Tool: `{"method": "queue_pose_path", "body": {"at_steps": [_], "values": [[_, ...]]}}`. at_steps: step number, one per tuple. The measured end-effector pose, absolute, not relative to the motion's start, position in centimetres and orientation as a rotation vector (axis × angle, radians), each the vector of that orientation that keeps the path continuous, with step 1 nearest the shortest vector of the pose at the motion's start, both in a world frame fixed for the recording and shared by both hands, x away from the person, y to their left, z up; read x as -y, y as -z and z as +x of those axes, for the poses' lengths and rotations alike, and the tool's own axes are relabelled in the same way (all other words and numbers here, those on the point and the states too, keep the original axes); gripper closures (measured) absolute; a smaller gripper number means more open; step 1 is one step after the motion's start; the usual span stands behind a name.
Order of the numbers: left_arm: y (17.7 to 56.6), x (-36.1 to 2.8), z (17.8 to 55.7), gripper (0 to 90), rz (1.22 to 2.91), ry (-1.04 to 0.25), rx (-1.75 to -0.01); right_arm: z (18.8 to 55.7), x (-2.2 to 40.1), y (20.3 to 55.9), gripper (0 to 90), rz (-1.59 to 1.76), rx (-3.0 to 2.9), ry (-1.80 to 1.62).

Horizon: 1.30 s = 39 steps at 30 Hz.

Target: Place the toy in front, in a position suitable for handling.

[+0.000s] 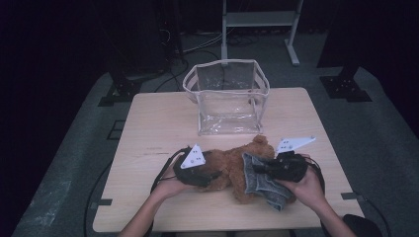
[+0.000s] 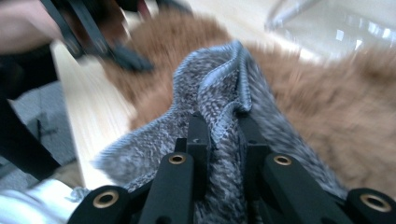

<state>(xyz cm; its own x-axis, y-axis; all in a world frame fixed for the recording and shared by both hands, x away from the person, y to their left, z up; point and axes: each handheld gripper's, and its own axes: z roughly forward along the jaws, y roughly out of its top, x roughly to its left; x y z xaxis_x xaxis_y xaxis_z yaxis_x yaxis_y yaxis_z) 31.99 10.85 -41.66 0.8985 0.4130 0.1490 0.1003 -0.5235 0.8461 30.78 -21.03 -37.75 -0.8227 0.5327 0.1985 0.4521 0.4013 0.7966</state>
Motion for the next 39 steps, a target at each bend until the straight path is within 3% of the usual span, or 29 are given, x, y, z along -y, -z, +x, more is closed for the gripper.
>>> {"method": "queue_pose_path", "body": {"at_steps": [5, 10, 15, 21, 26, 31, 39], "values": [[42.0, -11.1, 31.1, 28.2, 2.081, -0.441, -0.319, 32.8, 20.4, 35.4, 77.5, 0.864, -2.466, -1.373], [41.9, -11.4, 30.5, 27.9, 2.073, -0.452, -0.294, 34.6, 20.1, 36.8, 77.9, 0.914, -2.479, -1.362], [41.0, -11.3, 30.5, 10.0, 2.064, -0.398, -0.340, 32.9, 20.0, 39.2, 79.1, 0.899, -2.519, -1.323], [41.8, -11.1, 30.5, 0.0, 2.104, -0.297, -0.352, 29.6, 20.7, 40.2, 79.5, 0.850, -2.539, -1.337], [42.1, -11.0, 30.1, 0.0, 2.147, -0.310, -0.296, 28.2, 20.7, 40.5, 79.4, 0.820, -2.554, -1.322], [42.5, -10.8, 29.2, 23.8, 2.165, -0.440, -0.226, 28.3, 20.8, 39.8, 78.5, 0.820, -2.540, -1.316], [43.5, -8.8, 29.5, 26.6, 2.133, -0.714, -0.195, 30.1, 21.7, 37.2, 77.4, 0.830, -2.445, -1.352]]}}
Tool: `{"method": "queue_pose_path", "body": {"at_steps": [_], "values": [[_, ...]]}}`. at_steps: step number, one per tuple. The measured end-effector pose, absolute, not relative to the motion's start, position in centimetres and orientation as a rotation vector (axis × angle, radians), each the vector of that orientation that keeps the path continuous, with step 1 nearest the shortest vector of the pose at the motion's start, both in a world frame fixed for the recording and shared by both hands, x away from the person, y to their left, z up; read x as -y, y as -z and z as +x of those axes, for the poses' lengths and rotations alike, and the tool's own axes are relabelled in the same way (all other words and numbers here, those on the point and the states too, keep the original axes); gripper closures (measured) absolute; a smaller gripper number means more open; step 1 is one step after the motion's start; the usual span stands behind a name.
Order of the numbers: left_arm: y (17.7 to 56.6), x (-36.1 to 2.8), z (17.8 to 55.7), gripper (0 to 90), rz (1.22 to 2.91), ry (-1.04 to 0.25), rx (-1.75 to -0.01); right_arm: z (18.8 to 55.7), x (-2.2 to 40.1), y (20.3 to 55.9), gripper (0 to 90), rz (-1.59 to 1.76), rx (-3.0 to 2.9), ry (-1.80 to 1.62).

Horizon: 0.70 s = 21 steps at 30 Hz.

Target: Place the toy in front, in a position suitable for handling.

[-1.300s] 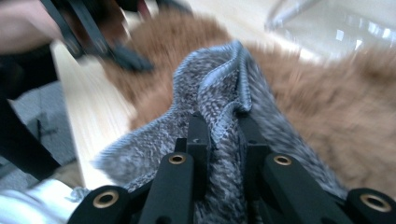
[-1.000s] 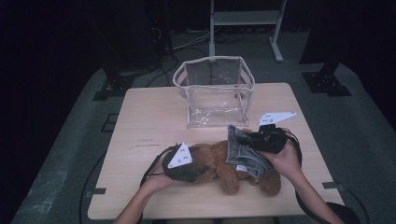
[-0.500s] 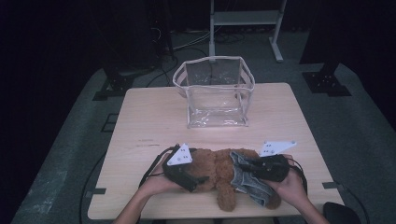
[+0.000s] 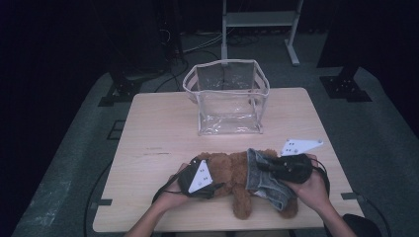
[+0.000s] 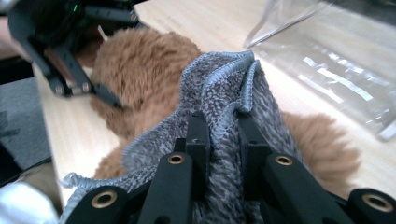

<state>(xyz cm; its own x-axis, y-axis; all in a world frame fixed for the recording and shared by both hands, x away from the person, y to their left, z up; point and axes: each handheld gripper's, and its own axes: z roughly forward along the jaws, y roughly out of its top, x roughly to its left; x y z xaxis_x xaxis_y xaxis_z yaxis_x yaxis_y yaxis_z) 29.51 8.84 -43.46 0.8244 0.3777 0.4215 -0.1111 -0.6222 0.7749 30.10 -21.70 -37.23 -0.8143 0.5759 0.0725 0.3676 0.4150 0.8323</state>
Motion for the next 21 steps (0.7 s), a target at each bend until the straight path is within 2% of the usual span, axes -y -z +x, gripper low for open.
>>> {"method": "queue_pose_path", "body": {"at_steps": [4, 8, 12, 19, 21], "values": [[43.3, -8.7, 30.8, 23.7, 2.101, -0.644, -0.223, 32.0, 22.3, 36.7, 77.3, 0.860, -2.403, -1.370], [42.8, -9.2, 31.2, 12.3, 2.077, -0.536, -0.274, 33.4, 22.4, 37.7, 77.3, 0.909, -2.426, -1.353], [42.5, -9.8, 31.4, 2.1, 2.061, -0.477, -0.325, 32.5, 21.6, 39.5, 78.0, 0.903, -2.480, -1.330], [42.3, -10.8, 31.3, 1.8, 2.005, -0.355, -0.321, 29.5, 21.2, 40.5, 78.4, 0.848, -2.532, -1.314], [42.4, -10.7, 31.4, 4.6, 2.032, -0.365, -0.309, 29.4, 21.0, 40.3, 78.2, 0.839, -2.546, -1.302]]}}
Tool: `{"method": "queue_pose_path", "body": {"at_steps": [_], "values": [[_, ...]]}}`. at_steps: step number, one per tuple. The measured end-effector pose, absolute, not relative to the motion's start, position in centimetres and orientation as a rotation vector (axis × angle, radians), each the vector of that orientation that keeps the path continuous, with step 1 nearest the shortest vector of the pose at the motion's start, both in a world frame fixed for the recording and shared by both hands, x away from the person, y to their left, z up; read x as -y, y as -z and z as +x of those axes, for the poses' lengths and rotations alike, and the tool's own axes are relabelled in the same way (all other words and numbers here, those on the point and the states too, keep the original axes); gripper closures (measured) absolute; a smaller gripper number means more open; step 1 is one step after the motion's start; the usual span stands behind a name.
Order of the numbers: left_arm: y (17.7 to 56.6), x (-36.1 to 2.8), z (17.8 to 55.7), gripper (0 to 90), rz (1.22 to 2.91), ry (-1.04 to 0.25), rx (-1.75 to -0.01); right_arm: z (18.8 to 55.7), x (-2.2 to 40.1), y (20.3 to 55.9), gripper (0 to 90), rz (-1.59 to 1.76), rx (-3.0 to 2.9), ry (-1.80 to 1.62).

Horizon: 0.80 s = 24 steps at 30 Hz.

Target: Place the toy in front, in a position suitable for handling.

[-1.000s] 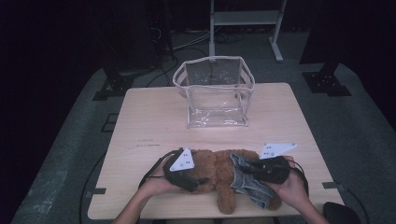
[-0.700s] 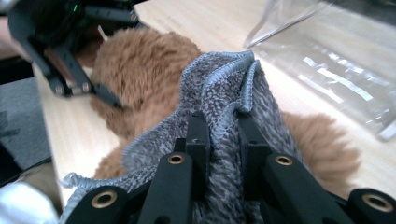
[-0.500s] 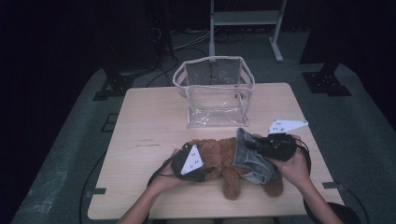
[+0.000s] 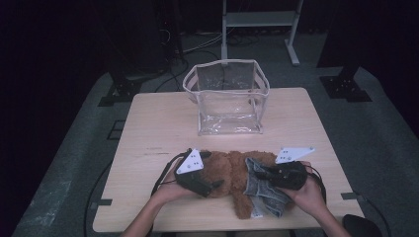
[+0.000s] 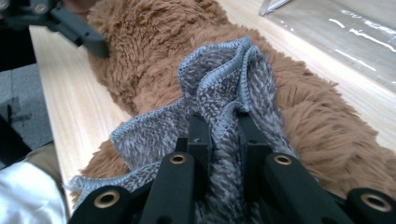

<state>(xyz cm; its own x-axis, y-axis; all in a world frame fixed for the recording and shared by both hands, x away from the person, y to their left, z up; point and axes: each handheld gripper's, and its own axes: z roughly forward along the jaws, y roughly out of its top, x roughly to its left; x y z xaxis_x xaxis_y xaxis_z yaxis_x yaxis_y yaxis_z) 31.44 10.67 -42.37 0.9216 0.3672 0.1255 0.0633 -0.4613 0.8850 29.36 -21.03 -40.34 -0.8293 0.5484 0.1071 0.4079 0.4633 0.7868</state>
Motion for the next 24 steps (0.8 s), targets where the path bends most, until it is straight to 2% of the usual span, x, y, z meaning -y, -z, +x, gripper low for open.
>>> {"method": "queue_pose_path", "body": {"at_steps": [6, 11, 24], "values": [[43.2, -10.2, 31.3, 14.8, 2.067, -0.439, -0.278, 29.3, 19.4, 37.4, 77.2, 0.755, -2.479, -1.313], [43.4, -10.4, 30.8, 17.3, 2.069, -0.470, -0.289, 30.6, 17.3, 38.0, 76.9, 0.713, -2.496, -1.232], [43.4, -10.5, 31.0, 18.3, 2.040, -0.444, -0.344, 30.0, 24.9, 38.4, 77.3, 0.950, -2.345, -1.279]]}}
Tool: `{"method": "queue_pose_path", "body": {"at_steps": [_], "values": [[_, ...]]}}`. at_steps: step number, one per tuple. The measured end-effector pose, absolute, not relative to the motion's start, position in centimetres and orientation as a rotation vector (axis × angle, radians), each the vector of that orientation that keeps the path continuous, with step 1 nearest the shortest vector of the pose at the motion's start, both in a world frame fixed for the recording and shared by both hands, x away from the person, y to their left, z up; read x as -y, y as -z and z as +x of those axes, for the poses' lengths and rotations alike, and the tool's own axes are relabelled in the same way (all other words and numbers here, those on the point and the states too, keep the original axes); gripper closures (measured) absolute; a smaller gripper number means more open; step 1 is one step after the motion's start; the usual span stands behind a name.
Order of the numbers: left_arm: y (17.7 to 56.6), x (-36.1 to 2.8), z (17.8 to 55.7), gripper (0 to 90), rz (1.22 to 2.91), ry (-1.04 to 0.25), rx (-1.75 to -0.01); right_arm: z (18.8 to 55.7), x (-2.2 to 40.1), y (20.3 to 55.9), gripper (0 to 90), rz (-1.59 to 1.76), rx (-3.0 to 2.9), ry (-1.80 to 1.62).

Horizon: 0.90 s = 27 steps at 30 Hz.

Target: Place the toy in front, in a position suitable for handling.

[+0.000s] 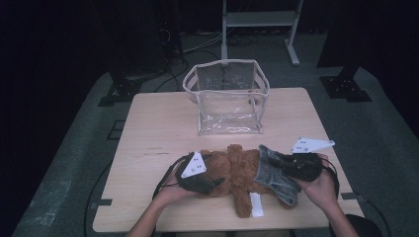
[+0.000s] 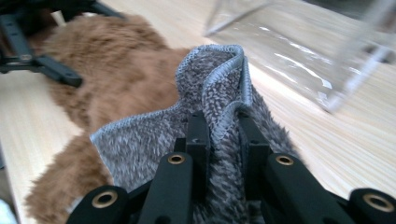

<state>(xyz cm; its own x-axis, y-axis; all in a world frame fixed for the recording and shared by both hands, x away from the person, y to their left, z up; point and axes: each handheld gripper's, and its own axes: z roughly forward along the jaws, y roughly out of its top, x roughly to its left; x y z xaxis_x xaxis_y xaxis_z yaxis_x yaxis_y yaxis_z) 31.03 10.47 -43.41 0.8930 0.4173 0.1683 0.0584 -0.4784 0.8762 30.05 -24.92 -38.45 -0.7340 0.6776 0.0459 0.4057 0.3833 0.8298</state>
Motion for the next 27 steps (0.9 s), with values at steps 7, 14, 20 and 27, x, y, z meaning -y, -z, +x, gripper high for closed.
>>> {"method": "queue_pose_path", "body": {"at_steps": [7, 14, 20, 27], "values": [[43.5, -10.1, 30.9, 11.9, 2.026, -0.455, -0.360, 29.2, 21.8, 38.0, 77.4, 0.855, -2.345, -1.405], [43.3, -10.2, 30.7, 10.0, 2.029, -0.444, -0.375, 29.3, 18.4, 38.8, 77.5, 0.752, -2.427, -1.309], [42.9, -10.9, 30.3, 10.7, 2.018, -0.433, -0.375, 29.4, 21.2, 38.8, 77.3, 0.851, -2.363, -1.342], [42.9, -10.3, 30.4, 22.9, 2.014, -0.469, -0.377, 29.0, 17.3, 38.5, 77.6, 0.700, -2.437, -1.337]]}}
